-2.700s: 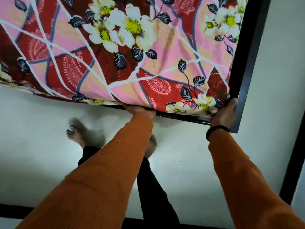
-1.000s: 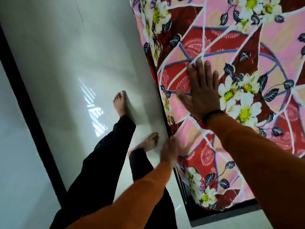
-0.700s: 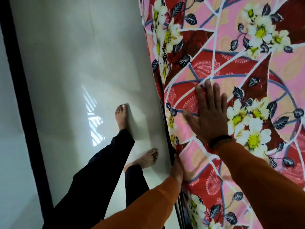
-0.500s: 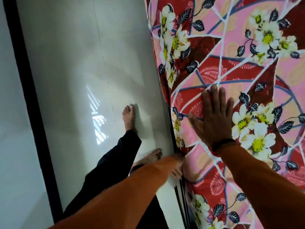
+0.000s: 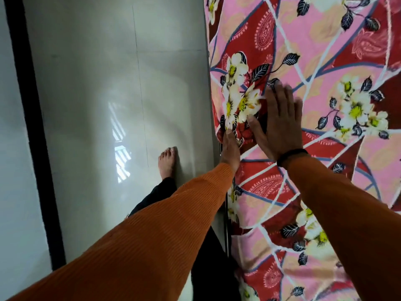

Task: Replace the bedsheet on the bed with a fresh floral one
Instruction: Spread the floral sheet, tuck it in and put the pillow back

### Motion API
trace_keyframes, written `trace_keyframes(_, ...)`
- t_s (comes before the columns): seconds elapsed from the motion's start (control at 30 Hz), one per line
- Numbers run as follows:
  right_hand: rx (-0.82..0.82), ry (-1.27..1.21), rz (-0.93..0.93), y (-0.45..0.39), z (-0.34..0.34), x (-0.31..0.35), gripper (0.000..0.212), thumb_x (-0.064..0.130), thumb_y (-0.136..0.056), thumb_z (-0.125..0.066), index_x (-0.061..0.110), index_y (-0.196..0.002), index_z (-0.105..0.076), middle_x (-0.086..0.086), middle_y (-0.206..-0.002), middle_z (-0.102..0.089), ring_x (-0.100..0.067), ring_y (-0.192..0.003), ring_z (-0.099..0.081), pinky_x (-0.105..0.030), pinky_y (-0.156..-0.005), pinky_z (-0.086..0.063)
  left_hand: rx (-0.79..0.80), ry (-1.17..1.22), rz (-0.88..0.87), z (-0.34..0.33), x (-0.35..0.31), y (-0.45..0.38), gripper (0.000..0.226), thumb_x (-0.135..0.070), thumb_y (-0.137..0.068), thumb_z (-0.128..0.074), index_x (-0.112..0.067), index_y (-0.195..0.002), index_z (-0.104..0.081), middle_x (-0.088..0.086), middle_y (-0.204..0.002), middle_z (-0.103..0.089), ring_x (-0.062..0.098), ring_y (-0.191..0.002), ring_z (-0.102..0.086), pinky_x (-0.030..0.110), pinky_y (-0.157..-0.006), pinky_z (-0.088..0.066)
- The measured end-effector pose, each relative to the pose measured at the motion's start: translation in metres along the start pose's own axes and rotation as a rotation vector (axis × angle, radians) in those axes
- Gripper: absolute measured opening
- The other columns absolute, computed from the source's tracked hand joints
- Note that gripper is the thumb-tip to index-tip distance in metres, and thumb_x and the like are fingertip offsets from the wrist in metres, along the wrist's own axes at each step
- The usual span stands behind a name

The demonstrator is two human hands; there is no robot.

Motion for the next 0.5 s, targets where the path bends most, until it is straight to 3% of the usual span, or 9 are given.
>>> trace_keyframes(0.07, 0.021, 0.004, 0.004, -0.012, 0.001, -0.002, 0.080, 0.065, -0.101, -0.035, 0.015, -0.162, -0.018, -0.009, -0.171, -0.009, -0.031, -0.158, -0.003, -0.059, -0.124, -0.009, -0.041, 0.022, -0.007, 0.002, -0.005, -0.007, 0.082, -0.082, -0.092, -0.017, -0.035, -0.158, -0.031, 0.003, -0.161, -0.039, 0.026, -0.146, -0.040, 0.050, -0.122, -0.030)
trace_keyframes(0.17, 0.023, 0.029, 0.072, -0.018, 0.003, -0.009, 0.081, 0.066, -0.101, -0.036, 0.018, -0.163, -0.015, -0.009, -0.171, -0.006, -0.031, -0.158, 0.000, -0.061, -0.123, -0.008, -0.005, 0.110, 0.055, 0.005, 0.005, -0.042, 0.106, -0.105, -0.065, -0.032, -0.041, -0.149, -0.045, 0.003, -0.152, -0.052, 0.030, -0.139, -0.050, 0.054, -0.116, -0.038)
trace_keyframes(0.3, -0.010, 0.041, 0.105, -0.018, -0.004, -0.015, 0.083, 0.067, -0.100, -0.037, 0.018, -0.163, -0.014, -0.011, -0.171, -0.006, -0.033, -0.158, -0.001, -0.060, -0.123, -0.008, 0.101, 0.174, 0.014, 0.001, -0.005, -0.047, 0.087, -0.092, -0.081, -0.039, -0.035, -0.145, -0.054, 0.002, -0.141, -0.063, 0.026, -0.131, -0.059, 0.050, -0.116, -0.040)
trace_keyframes(0.43, -0.058, 0.091, 0.092, -0.015, -0.002, -0.011, 0.085, 0.068, -0.099, -0.037, 0.016, -0.163, -0.016, -0.012, -0.170, -0.009, -0.034, -0.157, -0.004, -0.060, -0.123, -0.010, 0.167, 0.253, 0.067, 0.002, -0.004, -0.065, 0.098, -0.100, -0.067, -0.046, -0.038, -0.142, -0.057, 0.004, -0.144, -0.061, 0.030, -0.133, -0.056, 0.055, -0.119, -0.034)
trace_keyframes(0.5, -0.067, 0.057, 0.111, -0.014, -0.002, -0.011, 0.086, 0.068, -0.099, -0.040, 0.015, -0.162, -0.018, -0.013, -0.170, -0.011, -0.034, -0.157, -0.006, -0.060, -0.123, -0.011, 0.173, 0.236, 0.152, 0.005, -0.019, -0.052, 0.097, -0.098, -0.071, -0.045, -0.033, -0.142, -0.058, 0.008, -0.140, -0.063, 0.032, -0.130, -0.059, 0.055, -0.117, -0.037)
Point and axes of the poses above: each hand's wrist, its own y-axis away from the middle knuckle, its own z-axis out of the back of the hand, x = y × z, the point moved 5 cm from there along -y, towards the middle knuckle
